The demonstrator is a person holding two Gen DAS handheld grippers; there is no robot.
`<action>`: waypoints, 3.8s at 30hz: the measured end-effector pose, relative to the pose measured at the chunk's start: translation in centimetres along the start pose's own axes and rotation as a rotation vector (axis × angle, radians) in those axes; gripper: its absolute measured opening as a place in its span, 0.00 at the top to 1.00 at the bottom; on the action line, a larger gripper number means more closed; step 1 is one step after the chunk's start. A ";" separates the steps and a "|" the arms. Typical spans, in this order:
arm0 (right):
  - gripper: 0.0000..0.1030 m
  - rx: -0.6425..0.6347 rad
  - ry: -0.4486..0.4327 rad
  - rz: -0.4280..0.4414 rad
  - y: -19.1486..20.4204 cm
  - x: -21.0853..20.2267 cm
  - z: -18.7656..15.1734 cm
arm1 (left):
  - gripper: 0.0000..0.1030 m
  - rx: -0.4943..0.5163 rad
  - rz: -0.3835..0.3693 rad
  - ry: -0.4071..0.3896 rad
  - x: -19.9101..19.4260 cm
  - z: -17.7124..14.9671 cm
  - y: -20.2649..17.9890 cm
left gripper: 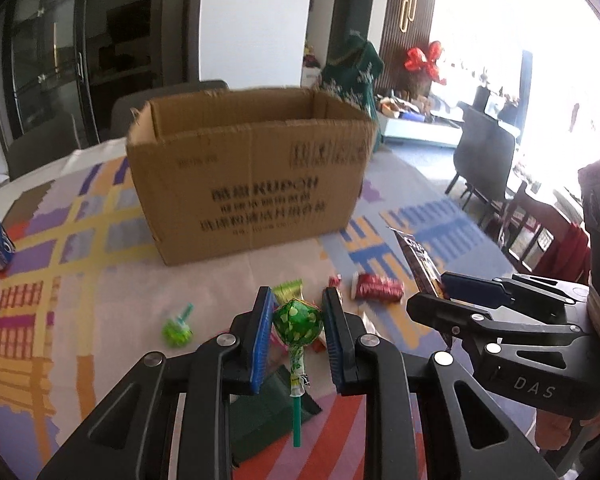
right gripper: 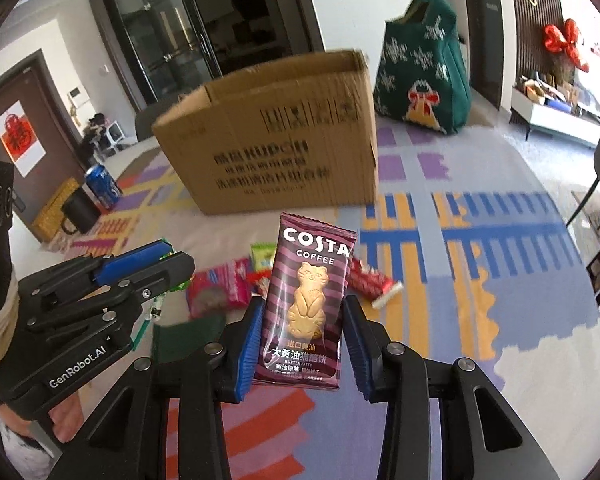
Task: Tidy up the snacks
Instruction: 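Carry the lollipop and COSTA pack over the box and release both inside, then move both tools back from the box to the remaining snacks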
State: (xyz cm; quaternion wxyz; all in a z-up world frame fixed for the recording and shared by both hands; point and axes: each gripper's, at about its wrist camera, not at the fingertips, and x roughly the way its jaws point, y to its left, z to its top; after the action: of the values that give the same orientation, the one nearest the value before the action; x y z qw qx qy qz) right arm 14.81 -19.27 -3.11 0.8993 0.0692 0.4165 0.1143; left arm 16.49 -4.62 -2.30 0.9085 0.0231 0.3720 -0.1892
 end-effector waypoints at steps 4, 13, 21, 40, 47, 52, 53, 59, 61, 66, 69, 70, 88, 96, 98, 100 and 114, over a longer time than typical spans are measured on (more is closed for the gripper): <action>0.61 -0.019 -0.044 0.001 0.4 -0.6 1.5 | 0.75 -0.002 0.020 -0.045 -1.0 1.4 0.6; 0.61 -0.060 -0.131 0.010 1.7 -1.6 4.8 | 0.75 -0.003 0.051 -0.134 -3.0 4.7 1.8; 0.61 -0.073 -0.187 0.033 2.6 -2.0 7.5 | 0.75 0.012 0.083 -0.203 -4.1 7.6 2.6; 0.61 -0.112 -0.258 0.034 3.8 -0.6 14.6 | 0.75 0.026 0.114 -0.222 -1.7 14.0 5.8; 0.61 -0.125 -0.231 0.011 3.7 1.6 17.0 | 0.75 0.018 0.119 -0.186 1.1 15.8 7.3; 0.61 -0.130 -0.206 -0.001 3.5 3.3 18.4 | 0.75 0.012 0.115 -0.147 3.1 16.7 8.1; 0.61 -0.129 -0.204 -0.004 3.5 3.5 18.6 | 0.75 0.012 0.117 -0.139 3.5 16.9 8.2; 0.55 -0.130 -0.185 -0.037 3.3 5.0 19.6 | 0.41 0.020 0.192 -0.120 4.4 17.6 8.3; 0.44 -0.123 -0.179 -0.055 3.2 5.1 19.6 | 0.41 0.021 0.206 -0.129 3.7 17.4 8.3; 0.44 -0.116 -0.204 -0.071 2.9 3.8 18.6 | 0.32 0.028 0.235 -0.163 1.3 16.2 7.6; 0.39 -0.108 -0.216 -0.049 2.9 2.4 17.7 | 0.31 0.028 0.240 -0.181 -0.4 15.2 7.0; 0.39 -0.112 -0.220 -0.046 3.0 2.0 17.3 | 0.31 0.031 0.246 -0.184 -1.0 14.9 6.8; 0.29 -0.174 -0.272 -0.040 4.9 -4.2 10.4 | 0.26 0.020 0.210 -0.203 -7.4 7.5 4.1; 0.28 -0.175 -0.204 -0.045 4.4 -4.0 7.2 | 0.26 0.025 0.185 -0.146 -7.1 3.7 3.0; 0.28 -0.169 -0.181 -0.040 4.3 -3.7 6.4 | 0.26 0.025 0.169 -0.128 -7.0 2.8 2.7; 0.28 -0.165 -0.159 -0.037 4.3 -3.4 5.6 | 0.26 0.034 0.157 -0.116 -6.8 2.2 2.6; 0.28 -0.162 0.013 -0.057 3.5 -0.2 0.7 | 0.26 0.165 0.064 0.036 -2.6 -1.8 2.2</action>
State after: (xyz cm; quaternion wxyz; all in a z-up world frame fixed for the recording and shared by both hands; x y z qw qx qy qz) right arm 14.66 -15.94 -1.77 0.9020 -0.0167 0.4137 0.1224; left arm 14.37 -1.40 -2.08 0.9021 0.1129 0.3707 -0.1897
